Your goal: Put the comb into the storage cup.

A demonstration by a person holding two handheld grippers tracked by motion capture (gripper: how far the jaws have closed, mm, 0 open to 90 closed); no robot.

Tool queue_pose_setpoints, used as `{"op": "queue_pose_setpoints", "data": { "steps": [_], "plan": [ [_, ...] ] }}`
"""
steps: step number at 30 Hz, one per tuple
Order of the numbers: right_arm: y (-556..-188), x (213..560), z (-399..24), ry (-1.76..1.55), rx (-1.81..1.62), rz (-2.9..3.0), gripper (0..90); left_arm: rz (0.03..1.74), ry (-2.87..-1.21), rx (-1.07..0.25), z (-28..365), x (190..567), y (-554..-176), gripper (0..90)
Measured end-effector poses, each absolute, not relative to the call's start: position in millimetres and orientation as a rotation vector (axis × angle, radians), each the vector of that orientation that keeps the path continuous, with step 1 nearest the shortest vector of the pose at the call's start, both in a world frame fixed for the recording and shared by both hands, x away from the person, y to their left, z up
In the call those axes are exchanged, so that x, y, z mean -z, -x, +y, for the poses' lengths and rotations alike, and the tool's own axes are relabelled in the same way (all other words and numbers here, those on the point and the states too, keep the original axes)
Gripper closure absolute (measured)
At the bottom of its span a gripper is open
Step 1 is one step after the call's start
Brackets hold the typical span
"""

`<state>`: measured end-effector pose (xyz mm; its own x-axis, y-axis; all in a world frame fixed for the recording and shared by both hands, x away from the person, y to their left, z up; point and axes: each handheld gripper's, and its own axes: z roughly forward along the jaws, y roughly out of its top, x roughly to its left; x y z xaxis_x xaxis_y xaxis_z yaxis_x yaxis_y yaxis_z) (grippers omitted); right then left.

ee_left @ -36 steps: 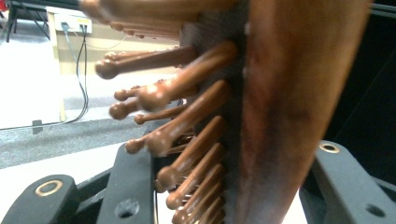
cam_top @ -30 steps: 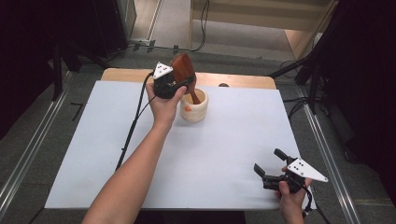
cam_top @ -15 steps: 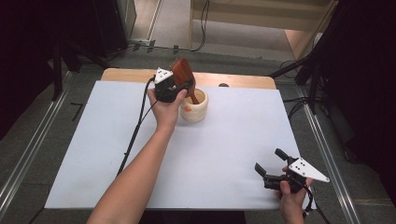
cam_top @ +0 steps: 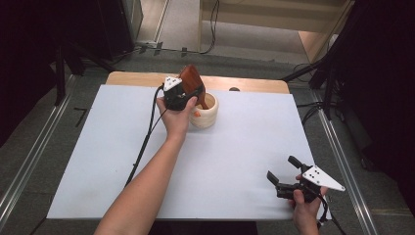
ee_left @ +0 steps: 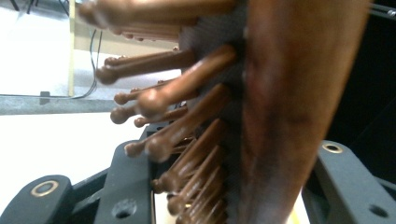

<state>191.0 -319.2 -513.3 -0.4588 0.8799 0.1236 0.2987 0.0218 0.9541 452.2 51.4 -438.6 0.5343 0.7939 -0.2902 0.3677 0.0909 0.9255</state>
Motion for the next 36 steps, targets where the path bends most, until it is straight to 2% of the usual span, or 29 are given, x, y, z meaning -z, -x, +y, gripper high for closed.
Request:
{"op": "queue_pose_setpoints", "data": {
  "steps": [6,9,14,20,36],
  "plan": [
    [-191.1,513.4,-318.5,-1.200,-1.455,1.787,0.0,1.057,-1.491,-0.367,61.4,437.2,-457.3,44.5],
    [-191.2,513.3,-318.2,-1.199,-1.450,1.788,0.0,1.066,-1.519,-0.351,64.4,438.9,-459.0,33.6],
    [-191.2,513.3,-318.0,-1.201,-1.447,1.789,0.0,1.045,-1.540,-0.324,66.9,438.6,-459.0,23.7],
    [-191.2,513.3,-317.9,-1.201,-1.447,1.790,0.0,1.044,-1.583,-0.348,67.2,436.4,-456.3,0.0],
    [-191.4,513.3,-317.9,-1.202,-1.448,1.789,0.0,1.005,-1.645,-0.417,70.5,432.4,-449.0,0.0]
  ]
}}
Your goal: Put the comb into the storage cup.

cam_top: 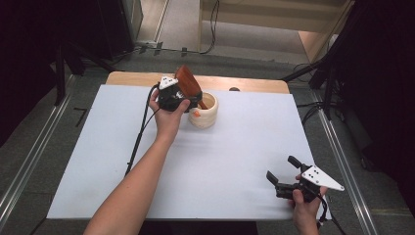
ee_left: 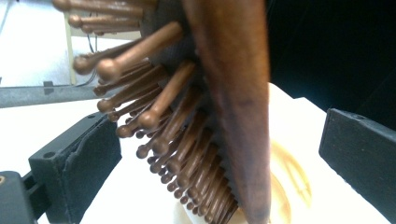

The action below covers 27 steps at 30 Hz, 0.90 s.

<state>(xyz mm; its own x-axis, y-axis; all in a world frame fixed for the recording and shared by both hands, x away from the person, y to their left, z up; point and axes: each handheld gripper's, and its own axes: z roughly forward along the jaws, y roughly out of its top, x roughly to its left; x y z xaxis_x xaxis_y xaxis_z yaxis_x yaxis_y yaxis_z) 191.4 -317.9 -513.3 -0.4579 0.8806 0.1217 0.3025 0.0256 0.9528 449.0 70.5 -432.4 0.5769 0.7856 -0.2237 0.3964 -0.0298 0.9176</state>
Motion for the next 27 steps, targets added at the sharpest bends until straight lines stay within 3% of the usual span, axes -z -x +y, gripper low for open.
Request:
{"op": "queue_pose_setpoints", "data": {
  "steps": [27],
  "plan": [
    [-191.5,513.5,-317.2,-1.201,-1.438,1.791,0.0,0.939,-1.678,-0.465,91.2,427.6,-425.0,0.0]
  ]
}}
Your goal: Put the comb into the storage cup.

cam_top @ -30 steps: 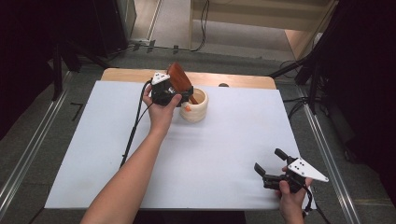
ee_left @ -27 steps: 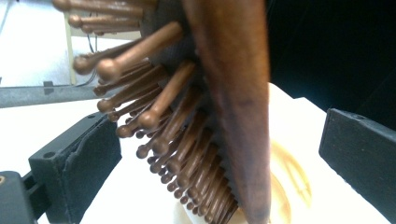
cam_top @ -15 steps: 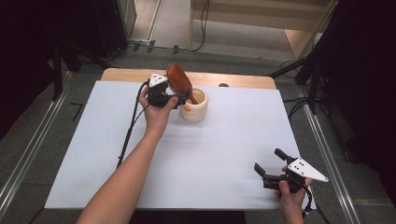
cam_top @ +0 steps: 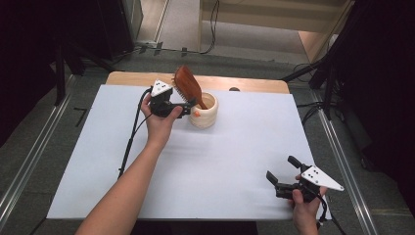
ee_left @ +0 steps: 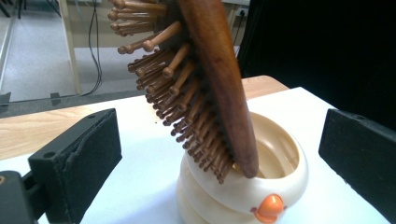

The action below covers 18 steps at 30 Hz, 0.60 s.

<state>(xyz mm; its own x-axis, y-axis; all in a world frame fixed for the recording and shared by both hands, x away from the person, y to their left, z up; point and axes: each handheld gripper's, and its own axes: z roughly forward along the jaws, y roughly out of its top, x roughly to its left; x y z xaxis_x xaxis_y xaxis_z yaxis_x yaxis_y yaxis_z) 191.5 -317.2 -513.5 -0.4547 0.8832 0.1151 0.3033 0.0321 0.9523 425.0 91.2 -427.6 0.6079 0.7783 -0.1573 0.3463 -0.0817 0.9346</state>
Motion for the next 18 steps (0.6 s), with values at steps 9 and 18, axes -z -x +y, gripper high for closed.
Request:
{"op": "queue_pose_setpoints", "data": {
  "steps": [9,18],
  "plan": [
    [-191.4,513.4,-317.1,-1.202,-1.435,1.791,0.0,0.891,-1.692,-0.484,96.2,422.9,-410.3,0.0],
    [-191.3,513.4,-317.1,-1.203,-1.433,1.790,0.0,0.845,-1.692,-0.497,101.2,418.7,-392.4,0.0]
  ]
}}
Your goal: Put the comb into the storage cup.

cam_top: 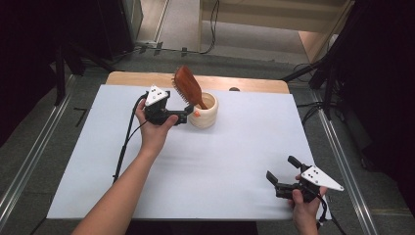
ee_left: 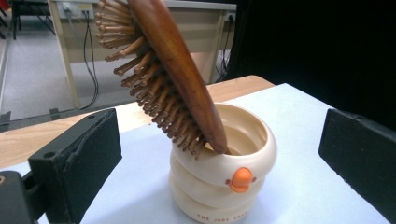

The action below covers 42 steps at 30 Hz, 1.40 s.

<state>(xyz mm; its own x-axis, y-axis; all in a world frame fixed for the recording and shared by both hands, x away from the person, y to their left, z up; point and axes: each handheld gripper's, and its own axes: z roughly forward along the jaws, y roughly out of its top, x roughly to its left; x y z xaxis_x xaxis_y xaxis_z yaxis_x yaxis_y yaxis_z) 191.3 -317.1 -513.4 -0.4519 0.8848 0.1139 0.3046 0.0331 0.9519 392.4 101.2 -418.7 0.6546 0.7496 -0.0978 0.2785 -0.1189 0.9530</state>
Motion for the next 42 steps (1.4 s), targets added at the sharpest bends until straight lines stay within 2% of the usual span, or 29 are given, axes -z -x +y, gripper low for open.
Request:
{"op": "queue_pose_setpoints", "data": {
  "steps": [15,42],
  "plan": [
    [-191.3,513.4,-316.5,-1.199,-1.430,1.791,0.0,0.787,-1.702,-0.543,113.6,421.3,-360.2,0.0],
    [-191.1,513.4,-315.1,-1.199,-1.418,1.793,0.0,0.786,-1.677,-0.576,161.7,431.0,-305.8,0.0]
  ]
}}
